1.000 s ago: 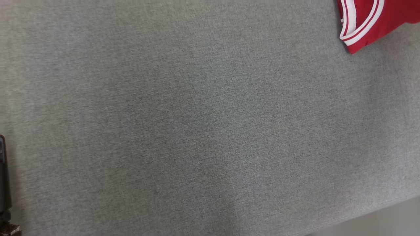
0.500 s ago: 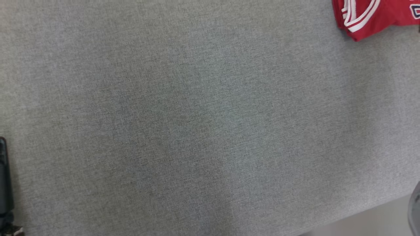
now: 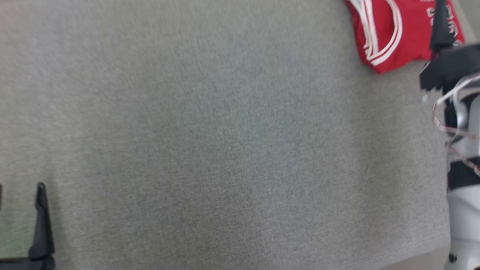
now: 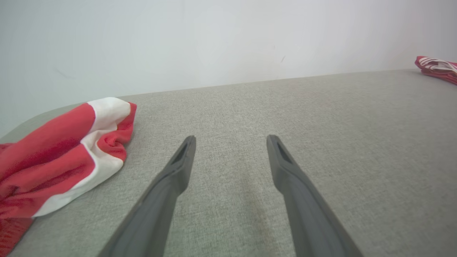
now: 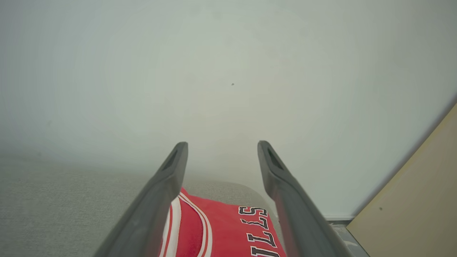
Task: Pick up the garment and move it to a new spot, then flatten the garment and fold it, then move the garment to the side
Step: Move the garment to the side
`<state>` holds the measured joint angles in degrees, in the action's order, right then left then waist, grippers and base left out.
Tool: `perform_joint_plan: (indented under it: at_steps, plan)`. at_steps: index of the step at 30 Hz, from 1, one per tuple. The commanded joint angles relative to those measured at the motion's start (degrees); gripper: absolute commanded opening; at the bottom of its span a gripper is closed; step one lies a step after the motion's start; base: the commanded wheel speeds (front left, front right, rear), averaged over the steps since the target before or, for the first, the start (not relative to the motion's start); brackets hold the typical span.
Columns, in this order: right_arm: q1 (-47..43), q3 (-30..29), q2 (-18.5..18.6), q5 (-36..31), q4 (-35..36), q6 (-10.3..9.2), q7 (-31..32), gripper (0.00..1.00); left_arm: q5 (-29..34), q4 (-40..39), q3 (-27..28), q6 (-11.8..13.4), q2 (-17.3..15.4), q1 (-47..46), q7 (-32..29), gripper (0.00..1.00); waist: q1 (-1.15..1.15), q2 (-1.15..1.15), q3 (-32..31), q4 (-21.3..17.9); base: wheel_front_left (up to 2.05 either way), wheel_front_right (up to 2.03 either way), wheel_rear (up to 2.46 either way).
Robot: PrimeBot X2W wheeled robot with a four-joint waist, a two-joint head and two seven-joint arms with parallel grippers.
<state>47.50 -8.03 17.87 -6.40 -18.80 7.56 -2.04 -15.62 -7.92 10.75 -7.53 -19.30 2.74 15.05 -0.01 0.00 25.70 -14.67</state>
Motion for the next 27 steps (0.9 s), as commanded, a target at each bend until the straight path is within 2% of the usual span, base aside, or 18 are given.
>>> perform_joint_plan:
  at_steps: [1,10,17,21,27]
  plan:
    - [-2.21,0.4,-0.24,0.99,1.02,-0.12,-0.14,1.0,0.96,0.9,-0.23,0.09,0.94,0.96,0.17,1.0,0.01,0.0,-7.34,2.16,0.0,0.0,0.0]
    - [-15.22,3.27,2.17,8.46,2.07,-0.12,-2.15,1.0,3.14,7.42,-2.71,0.11,6.33,3.7,0.17,1.0,0.01,0.0,-20.16,5.9,0.0,0.0,0.0]
    - [-24.28,7.17,4.14,13.03,3.48,-0.12,-2.98,1.0,4.91,9.99,-2.93,0.2,9.52,5.94,0.17,1.0,0.01,0.0,-26.35,7.4,0.0,0.0,0.0]
    - [-28.7,7.15,2.95,15.14,5.33,-0.12,-3.63,1.0,5.64,10.96,-2.65,0.19,10.43,6.42,0.17,1.0,0.01,0.0,-27.39,7.81,0.0,0.0,0.0]
    - [-36.75,6.48,-1.02,15.38,9.41,-0.12,-5.22,1.0,6.54,12.02,-2.63,0.17,11.43,5.91,0.17,1.0,0.01,0.0,-28.47,8.97,0.0,0.0,0.0]
